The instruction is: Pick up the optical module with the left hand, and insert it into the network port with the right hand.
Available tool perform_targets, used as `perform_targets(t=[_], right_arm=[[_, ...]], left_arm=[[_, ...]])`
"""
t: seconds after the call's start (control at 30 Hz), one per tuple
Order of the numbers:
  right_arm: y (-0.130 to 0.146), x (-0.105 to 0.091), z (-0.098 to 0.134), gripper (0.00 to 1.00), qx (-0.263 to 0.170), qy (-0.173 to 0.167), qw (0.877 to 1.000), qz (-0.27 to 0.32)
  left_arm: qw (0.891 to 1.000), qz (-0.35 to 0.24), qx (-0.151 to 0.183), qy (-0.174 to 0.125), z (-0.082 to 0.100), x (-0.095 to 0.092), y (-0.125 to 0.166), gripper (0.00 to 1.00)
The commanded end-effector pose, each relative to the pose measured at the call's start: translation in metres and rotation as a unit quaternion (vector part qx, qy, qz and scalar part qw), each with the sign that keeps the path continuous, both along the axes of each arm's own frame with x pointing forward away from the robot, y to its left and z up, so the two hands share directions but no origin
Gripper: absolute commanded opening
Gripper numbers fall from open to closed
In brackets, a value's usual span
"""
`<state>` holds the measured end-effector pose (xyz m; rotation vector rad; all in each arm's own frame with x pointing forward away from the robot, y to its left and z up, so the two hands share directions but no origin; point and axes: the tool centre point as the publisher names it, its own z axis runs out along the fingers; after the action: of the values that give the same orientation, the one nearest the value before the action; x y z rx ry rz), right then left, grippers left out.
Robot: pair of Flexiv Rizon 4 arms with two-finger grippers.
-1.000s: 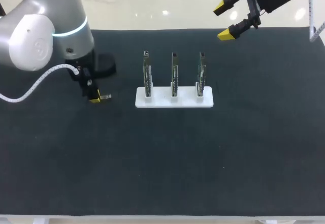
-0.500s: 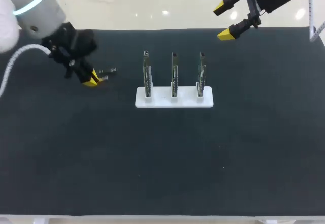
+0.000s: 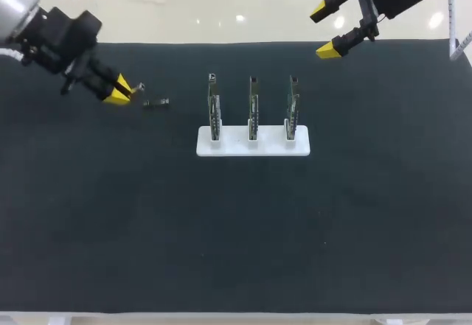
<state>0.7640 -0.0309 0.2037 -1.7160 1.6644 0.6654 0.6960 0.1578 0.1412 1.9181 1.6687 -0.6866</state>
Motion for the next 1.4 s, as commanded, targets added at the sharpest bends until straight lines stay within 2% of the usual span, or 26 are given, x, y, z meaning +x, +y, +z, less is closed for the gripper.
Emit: perform_targets(t=[0.03, 0.9, 0.97, 1.03, 1.13, 1.4], right_arm=[[0.0, 0.0, 0.0, 1.0, 0.001, -0.001, 1.0, 0.0], [0.0, 0.0, 0.0, 1.0, 0.001, -0.001, 1.0, 0.0], [0.0, 0.0, 0.0, 1.0, 0.001, -0.001, 1.0, 0.0], [0.0, 0.0, 0.0, 1.0, 0.001, -0.001, 1.0, 0.0], [0.0, 0.0, 0.0, 1.0, 0.001, -0.001, 1.0, 0.0], [0.0, 0.0, 0.0, 1.0, 0.001, -0.001, 1.0, 0.0]], left_arm=[[0.996, 0.017, -0.086, -0.013, 0.008, -0.006, -0.002, 0.0], [0.996, 0.017, -0.086, -0.013, 0.008, -0.006, -0.002, 0.0], [0.994, 0.017, -0.105, -0.01, 0.01, -0.005, -0.007, 0.0], [0.989, 0.012, -0.146, -0.013, 0.013, -0.005, -0.013, 0.0], [0.983, 0.014, -0.182, -0.016, 0.019, -0.005, -0.022, 0.0], [0.973, 0.013, -0.231, 0.011, 0.025, -0.01, -0.052, 0.0]])
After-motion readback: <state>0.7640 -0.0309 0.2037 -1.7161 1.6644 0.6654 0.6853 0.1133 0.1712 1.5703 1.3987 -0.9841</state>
